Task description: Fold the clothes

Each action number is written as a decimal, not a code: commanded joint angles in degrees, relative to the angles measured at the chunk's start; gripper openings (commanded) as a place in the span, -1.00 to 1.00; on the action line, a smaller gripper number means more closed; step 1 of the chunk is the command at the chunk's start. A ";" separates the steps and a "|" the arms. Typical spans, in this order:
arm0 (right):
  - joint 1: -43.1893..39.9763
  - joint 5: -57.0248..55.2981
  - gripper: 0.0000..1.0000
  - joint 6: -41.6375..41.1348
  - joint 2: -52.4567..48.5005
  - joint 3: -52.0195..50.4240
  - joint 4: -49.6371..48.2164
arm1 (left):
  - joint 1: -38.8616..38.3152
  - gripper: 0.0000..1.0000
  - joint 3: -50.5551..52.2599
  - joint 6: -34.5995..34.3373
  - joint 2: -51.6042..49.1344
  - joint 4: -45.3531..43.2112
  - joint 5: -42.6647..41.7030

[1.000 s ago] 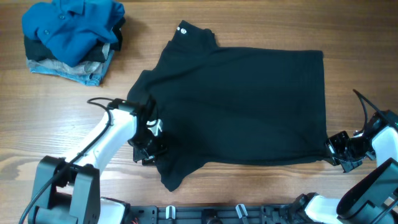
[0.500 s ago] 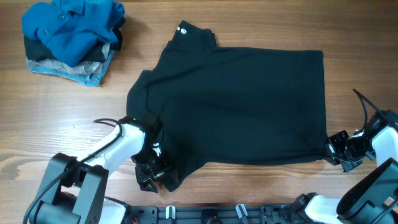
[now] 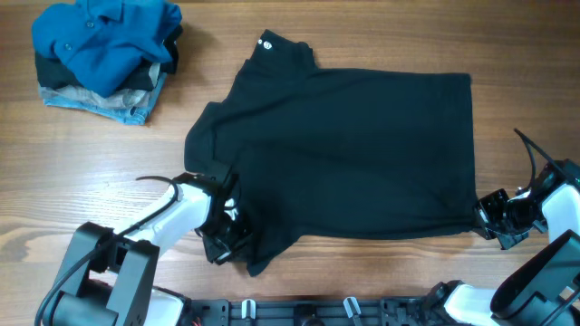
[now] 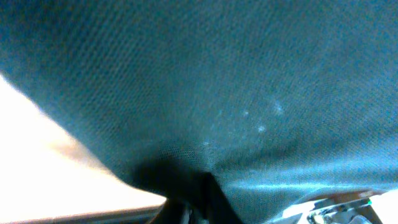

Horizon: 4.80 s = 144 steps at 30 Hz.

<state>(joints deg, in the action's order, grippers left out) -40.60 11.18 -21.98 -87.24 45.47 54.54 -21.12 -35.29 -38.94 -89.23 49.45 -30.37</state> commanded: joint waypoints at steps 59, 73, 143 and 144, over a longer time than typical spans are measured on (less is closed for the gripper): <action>3.34 18.47 -0.60 -2.10 -0.42 1.01 -25.92 | 14.23 -0.92 -11.23 4.22 4.15 -33.59 7.76; 5.44 17.75 -0.17 -0.13 -0.42 1.03 -26.99 | 14.23 -0.54 -11.23 4.22 4.15 -34.07 8.61; 5.44 11.74 -0.37 5.25 -0.39 3.02 -11.87 | 2.01 -0.85 -27.89 20.59 -8.17 -11.65 22.75; 5.44 11.74 -0.30 4.92 -0.42 3.02 -11.15 | 2.01 -0.85 -27.61 20.52 -8.83 -11.76 22.77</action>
<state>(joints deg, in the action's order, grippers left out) -35.33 24.10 -17.47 -87.24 46.81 42.24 -19.11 -63.51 -19.53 -95.29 37.54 -9.65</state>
